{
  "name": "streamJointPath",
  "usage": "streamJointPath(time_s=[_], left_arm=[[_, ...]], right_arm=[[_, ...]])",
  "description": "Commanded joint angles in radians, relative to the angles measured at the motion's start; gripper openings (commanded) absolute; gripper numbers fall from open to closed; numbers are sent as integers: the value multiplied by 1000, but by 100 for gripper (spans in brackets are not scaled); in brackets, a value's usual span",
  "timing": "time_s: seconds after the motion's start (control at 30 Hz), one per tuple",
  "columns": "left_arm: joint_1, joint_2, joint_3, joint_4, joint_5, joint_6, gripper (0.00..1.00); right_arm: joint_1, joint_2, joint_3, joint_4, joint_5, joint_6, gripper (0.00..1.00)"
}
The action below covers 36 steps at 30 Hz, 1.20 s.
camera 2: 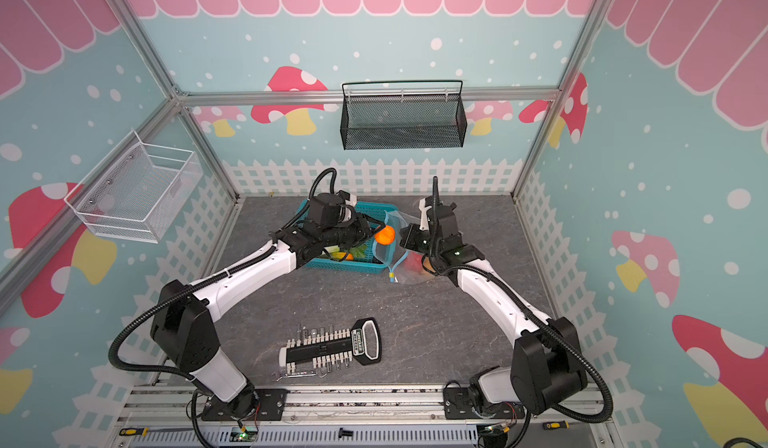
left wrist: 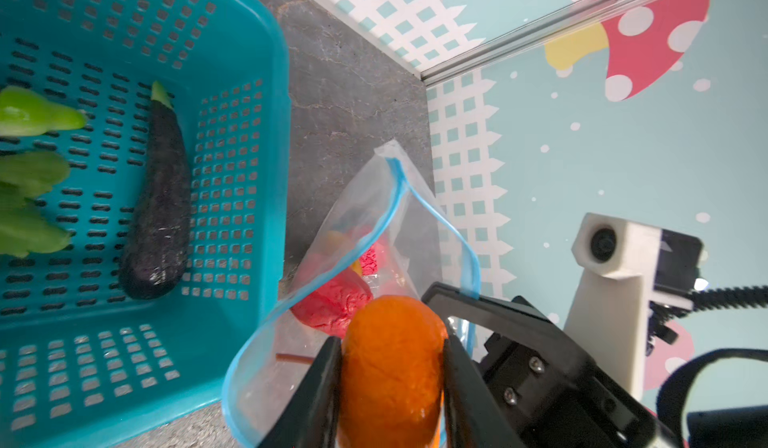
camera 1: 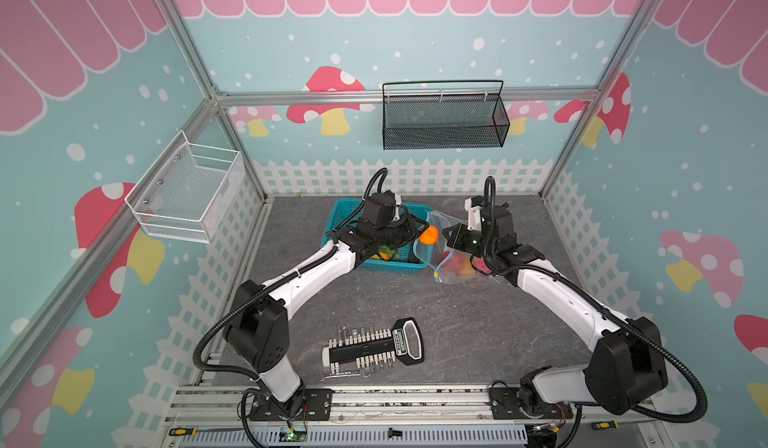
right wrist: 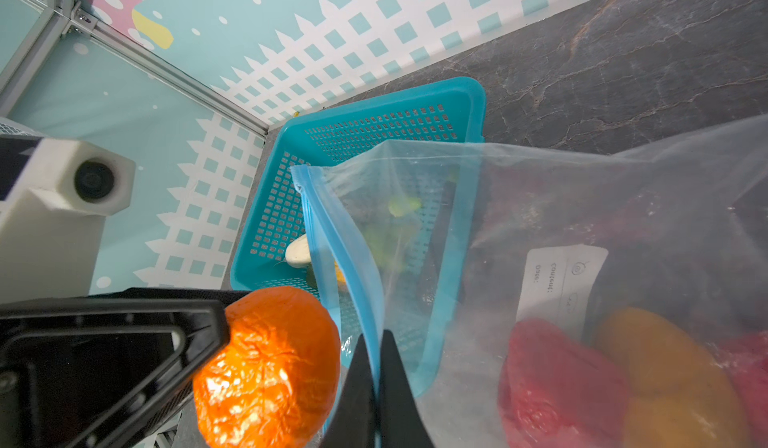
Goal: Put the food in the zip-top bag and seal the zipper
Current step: 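Lift the orange with the left gripper and carry it over the bag, then lower the orange into the bag opening and open the left gripper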
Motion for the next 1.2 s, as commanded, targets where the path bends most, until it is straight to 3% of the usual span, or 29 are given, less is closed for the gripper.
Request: streamJointPath(time_s=[0.0, 0.8, 1.17], left_arm=[[-15, -10, 1, 57, -25, -20, 36], [-27, 52, -27, 75, -59, 17, 37], [-39, 103, 11, 50, -54, 35, 44]], right_arm=[[-6, -10, 35, 13, -7, 14, 0], [-6, -44, 32, 12, -7, 20, 0], [-6, -46, 32, 12, -11, 19, 0]])
